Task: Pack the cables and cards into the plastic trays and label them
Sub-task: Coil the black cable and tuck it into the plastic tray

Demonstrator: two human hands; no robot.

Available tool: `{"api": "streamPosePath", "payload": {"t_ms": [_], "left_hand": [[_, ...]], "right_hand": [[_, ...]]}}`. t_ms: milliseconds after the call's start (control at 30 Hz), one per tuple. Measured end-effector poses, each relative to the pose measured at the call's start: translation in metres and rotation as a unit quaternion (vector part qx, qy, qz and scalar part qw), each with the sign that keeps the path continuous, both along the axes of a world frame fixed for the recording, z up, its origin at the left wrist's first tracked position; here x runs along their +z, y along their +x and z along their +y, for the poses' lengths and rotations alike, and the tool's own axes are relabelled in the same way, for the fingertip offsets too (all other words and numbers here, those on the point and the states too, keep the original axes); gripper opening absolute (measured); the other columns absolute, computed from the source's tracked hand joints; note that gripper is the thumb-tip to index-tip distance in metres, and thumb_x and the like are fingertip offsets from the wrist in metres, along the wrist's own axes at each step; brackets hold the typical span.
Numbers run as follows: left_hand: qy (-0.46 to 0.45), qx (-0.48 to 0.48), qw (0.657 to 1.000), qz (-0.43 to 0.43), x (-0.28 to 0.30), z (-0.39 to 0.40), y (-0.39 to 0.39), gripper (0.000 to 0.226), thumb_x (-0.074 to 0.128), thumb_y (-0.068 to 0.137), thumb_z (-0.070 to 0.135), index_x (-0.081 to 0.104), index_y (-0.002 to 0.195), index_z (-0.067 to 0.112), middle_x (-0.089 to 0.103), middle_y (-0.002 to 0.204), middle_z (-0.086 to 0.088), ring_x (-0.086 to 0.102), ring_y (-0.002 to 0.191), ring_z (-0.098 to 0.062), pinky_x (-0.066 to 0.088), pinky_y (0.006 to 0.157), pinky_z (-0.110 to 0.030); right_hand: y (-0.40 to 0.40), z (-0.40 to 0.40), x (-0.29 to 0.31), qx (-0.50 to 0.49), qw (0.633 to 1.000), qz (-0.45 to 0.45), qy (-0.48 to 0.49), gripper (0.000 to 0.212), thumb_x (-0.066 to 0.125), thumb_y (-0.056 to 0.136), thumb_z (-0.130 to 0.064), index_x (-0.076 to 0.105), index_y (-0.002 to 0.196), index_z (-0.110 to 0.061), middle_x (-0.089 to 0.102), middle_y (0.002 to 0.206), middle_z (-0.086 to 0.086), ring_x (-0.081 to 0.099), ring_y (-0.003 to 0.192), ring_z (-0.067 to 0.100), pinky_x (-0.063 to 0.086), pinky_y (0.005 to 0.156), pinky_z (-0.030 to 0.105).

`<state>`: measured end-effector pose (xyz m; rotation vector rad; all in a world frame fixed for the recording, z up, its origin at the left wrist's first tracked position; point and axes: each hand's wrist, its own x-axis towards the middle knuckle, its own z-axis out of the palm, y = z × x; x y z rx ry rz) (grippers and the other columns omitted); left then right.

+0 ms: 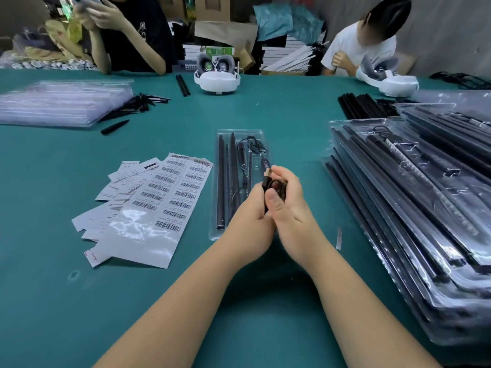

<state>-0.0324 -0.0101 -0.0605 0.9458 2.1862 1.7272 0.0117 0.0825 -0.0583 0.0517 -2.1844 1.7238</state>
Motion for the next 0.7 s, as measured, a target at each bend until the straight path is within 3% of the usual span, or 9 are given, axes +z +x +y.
{"api": "streamPosePath", "payload": {"t_ms": [67, 133, 233, 267, 333, 433, 567, 633, 700], "left_hand": [[0.053, 0.028, 0.997, -0.052, 0.002, 0.001, -0.002, 0.01, 0.06, 0.092, 0.02, 0.057, 0.101, 0.019, 0.065, 0.086, 0.009, 0.058, 0.075, -0.006, 0.046, 0.072, -0.027], [0.067, 0.064, 0.993, -0.071, 0.004, -0.003, -0.007, 0.011, 0.073, 0.08, 0.029, 0.064, 0.086, 0.026, 0.063, 0.068, 0.016, 0.054, 0.059, -0.002, 0.041, 0.061, -0.016], [0.097, 0.102, 0.981, -0.131, 0.006, -0.01, -0.013, 0.022, 0.073, 0.069, 0.041, 0.063, 0.068, 0.021, 0.052, 0.057, 0.006, 0.044, 0.055, -0.015, 0.035, 0.058, -0.028], [0.123, 0.113, 0.974, -0.154, 0.007, -0.011, -0.014, 0.027, 0.072, 0.07, 0.042, 0.059, 0.064, 0.019, 0.052, 0.056, 0.002, 0.044, 0.055, -0.017, 0.035, 0.06, -0.031], [0.144, 0.135, 0.964, -0.176, 0.009, -0.012, -0.016, 0.035, 0.071, 0.077, 0.043, 0.056, 0.056, 0.018, 0.056, 0.054, -0.001, 0.047, 0.052, -0.018, 0.038, 0.061, -0.033], [0.141, 0.168, 0.956, -0.194, 0.012, -0.012, -0.017, 0.053, 0.061, 0.085, 0.052, 0.059, 0.044, 0.018, 0.057, 0.051, -0.004, 0.05, 0.051, -0.02, 0.042, 0.057, -0.033], [0.177, 0.183, 0.944, -0.21, 0.016, -0.012, -0.019, 0.059, 0.05, 0.089, 0.056, 0.058, 0.039, 0.024, 0.049, 0.043, 0.0, 0.049, 0.049, -0.021, 0.04, 0.059, -0.034], [0.154, 0.176, 0.954, -0.188, 0.015, -0.013, -0.021, 0.057, 0.05, 0.088, 0.057, 0.056, 0.041, 0.025, 0.051, 0.044, -0.001, 0.05, 0.051, -0.02, 0.042, 0.059, -0.034], [0.095, 0.17, 0.971, -0.139, 0.012, -0.016, -0.021, 0.056, 0.05, 0.082, 0.062, 0.054, 0.042, 0.023, 0.052, 0.044, -0.003, 0.051, 0.052, -0.018, 0.043, 0.06, -0.029]], "right_hand": [[-0.001, -0.003, -0.002, -0.035, 0.999, 0.007, -0.018, 0.061, 0.062, 0.081, -0.036, 0.027, 0.131, -0.036, 0.044, 0.122, -0.022, 0.045, 0.113, -0.011, 0.034, 0.096, 0.006], [-0.002, 0.001, -0.001, -0.051, 0.997, -0.004, -0.06, 0.067, 0.065, 0.073, -0.032, 0.03, 0.13, -0.033, 0.052, 0.116, -0.018, 0.05, 0.104, -0.012, 0.038, 0.087, 0.005], [-0.002, 0.011, 0.003, 0.025, 0.99, -0.065, -0.127, 0.043, 0.062, 0.077, -0.016, 0.049, 0.117, -0.026, 0.062, 0.113, -0.008, 0.058, 0.101, -0.003, 0.044, 0.087, 0.013], [-0.003, 0.013, 0.003, 0.038, 0.992, -0.087, -0.082, 0.034, 0.061, 0.081, -0.007, 0.054, 0.108, -0.027, 0.062, 0.114, -0.005, 0.057, 0.103, 0.001, 0.044, 0.091, 0.015], [-0.003, 0.012, 0.0, 0.017, 0.988, -0.11, 0.111, 0.029, 0.058, 0.081, -0.002, 0.059, 0.092, -0.029, 0.057, 0.109, -0.007, 0.051, 0.107, 0.007, 0.037, 0.094, 0.014], [-0.004, 0.012, -0.004, 0.022, 0.953, -0.109, 0.282, 0.015, 0.063, 0.081, -0.011, 0.069, 0.087, -0.024, 0.051, 0.106, -0.012, 0.043, 0.108, 0.008, 0.025, 0.083, -0.002], [-0.002, 0.022, 0.001, 0.065, 0.945, -0.13, 0.292, 0.004, 0.07, 0.083, -0.028, 0.072, 0.083, -0.031, 0.052, 0.111, -0.017, 0.038, 0.111, 0.002, 0.02, 0.083, -0.005], [-0.002, 0.023, 0.002, 0.075, 0.943, -0.129, 0.298, 0.003, 0.072, 0.082, -0.031, 0.07, 0.083, -0.033, 0.053, 0.114, -0.016, 0.038, 0.114, 0.003, 0.024, 0.086, 0.003], [-0.001, 0.023, 0.001, 0.075, 0.94, -0.132, 0.306, 0.007, 0.072, 0.082, -0.03, 0.067, 0.08, -0.033, 0.051, 0.114, -0.014, 0.037, 0.115, 0.004, 0.023, 0.084, 0.0]]}}
